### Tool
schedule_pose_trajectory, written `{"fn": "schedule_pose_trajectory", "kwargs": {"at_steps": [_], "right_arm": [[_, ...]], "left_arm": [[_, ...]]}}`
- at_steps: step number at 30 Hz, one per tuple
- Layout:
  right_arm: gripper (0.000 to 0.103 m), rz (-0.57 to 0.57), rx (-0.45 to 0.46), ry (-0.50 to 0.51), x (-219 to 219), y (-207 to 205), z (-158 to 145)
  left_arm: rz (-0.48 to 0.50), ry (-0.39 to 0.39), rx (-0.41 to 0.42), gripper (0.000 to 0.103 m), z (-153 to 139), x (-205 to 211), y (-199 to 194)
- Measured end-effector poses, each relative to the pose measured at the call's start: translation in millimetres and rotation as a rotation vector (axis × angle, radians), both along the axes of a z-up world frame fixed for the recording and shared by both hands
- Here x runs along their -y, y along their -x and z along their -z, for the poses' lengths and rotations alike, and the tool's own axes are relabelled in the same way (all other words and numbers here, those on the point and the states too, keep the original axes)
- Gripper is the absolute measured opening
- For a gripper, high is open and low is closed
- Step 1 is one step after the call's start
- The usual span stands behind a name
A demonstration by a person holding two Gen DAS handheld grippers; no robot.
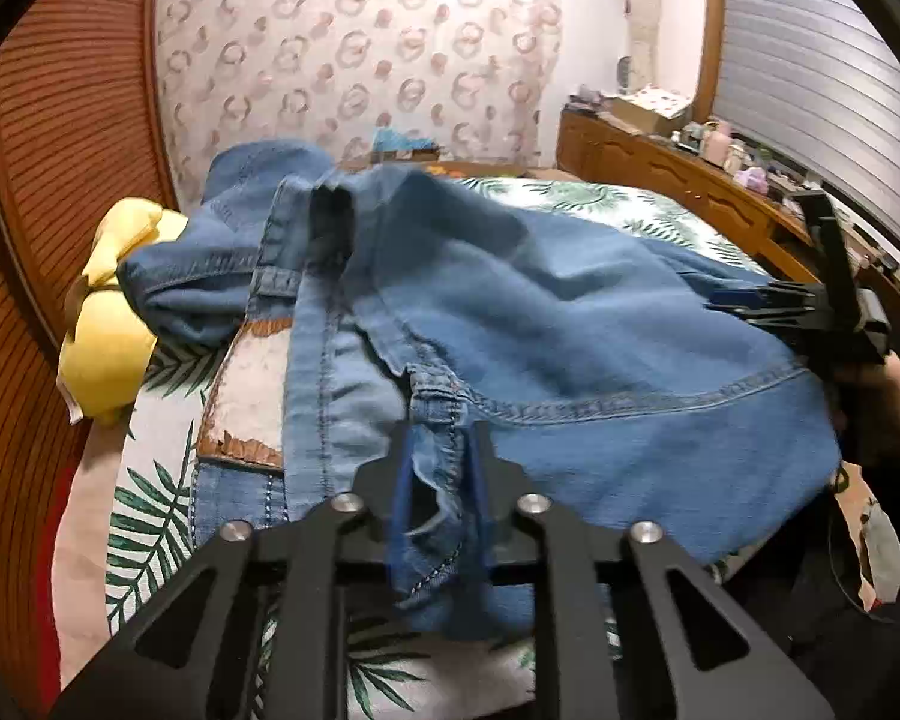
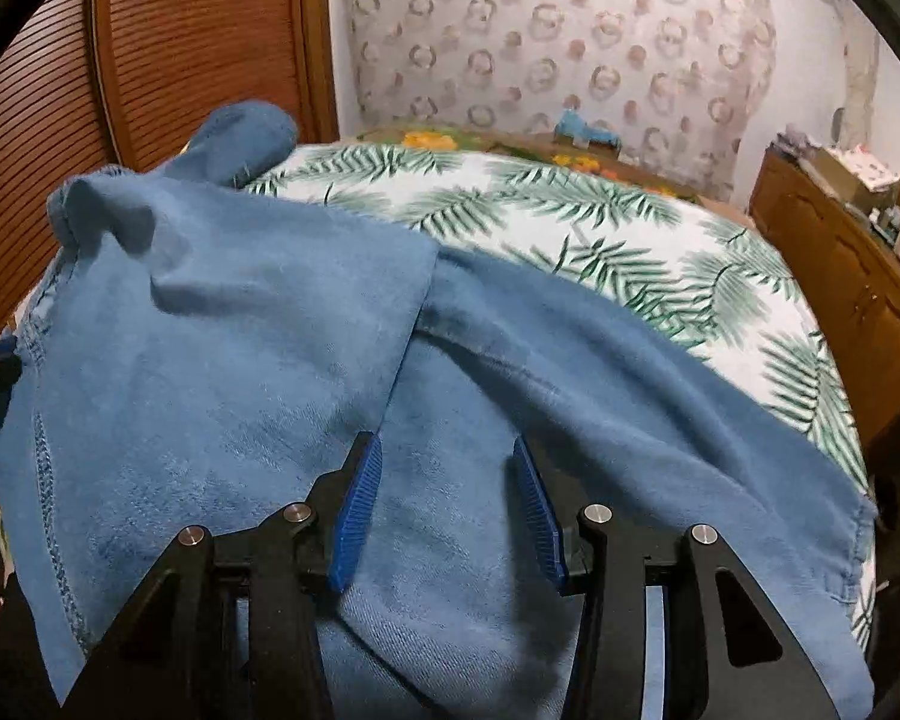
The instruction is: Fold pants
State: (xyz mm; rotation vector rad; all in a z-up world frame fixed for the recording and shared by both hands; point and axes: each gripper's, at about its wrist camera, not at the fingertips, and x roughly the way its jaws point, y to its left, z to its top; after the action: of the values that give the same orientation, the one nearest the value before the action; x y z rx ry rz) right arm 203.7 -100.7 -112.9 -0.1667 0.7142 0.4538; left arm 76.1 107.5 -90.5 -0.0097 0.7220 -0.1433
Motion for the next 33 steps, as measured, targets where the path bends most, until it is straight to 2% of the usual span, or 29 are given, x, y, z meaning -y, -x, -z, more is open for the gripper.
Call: {"fn": "schedule_pose_trajectory", "kwargs": {"at_steps": [3, 9, 12, 16, 23, 25, 27, 29, 31, 32, 33], "right_arm": [[0.048, 0.004, 0.0, -0.015, 1, -3, 0], [0.048, 0.01, 0.015, 0.015, -6, 0, 3], [0.048, 0.009, 0.012, 0.001, -4, -1, 3], [0.048, 0.011, 0.018, 0.015, -6, -1, 5], [0.048, 0.01, 0.02, 0.009, -4, 0, 6], [0.048, 0.01, 0.021, 0.007, -4, 0, 6], [0.048, 0.01, 0.021, 0.007, -4, 0, 6], [0.048, 0.01, 0.022, 0.006, -4, 1, 6], [0.048, 0.01, 0.023, 0.006, -4, 1, 6], [0.048, 0.011, 0.023, 0.004, -4, 1, 6], [0.048, 0.012, 0.024, 0.003, -4, 1, 6]], "left_arm": [[0.018, 0.013, 0.025, 0.01, -10, 2, 9], [0.013, 0.048, 0.075, 0.009, -37, -12, 33], [-0.026, 0.03, 0.047, 0.007, -34, -20, 36], [-0.067, 0.054, 0.013, 0.007, -22, -35, 30], [-0.074, 0.061, 0.024, 0.008, -22, -36, 27], [-0.081, 0.041, 0.021, 0.02, -22, -35, 25], [-0.093, 0.025, 0.02, 0.044, -20, -35, 23], [-0.112, 0.027, 0.006, 0.053, -17, -36, 19], [-0.11, 0.037, -0.009, 0.066, -15, -38, 15], [-0.113, 0.042, -0.014, 0.077, -14, -38, 13], [-0.115, 0.044, -0.016, 0.078, -14, -38, 11]]}}
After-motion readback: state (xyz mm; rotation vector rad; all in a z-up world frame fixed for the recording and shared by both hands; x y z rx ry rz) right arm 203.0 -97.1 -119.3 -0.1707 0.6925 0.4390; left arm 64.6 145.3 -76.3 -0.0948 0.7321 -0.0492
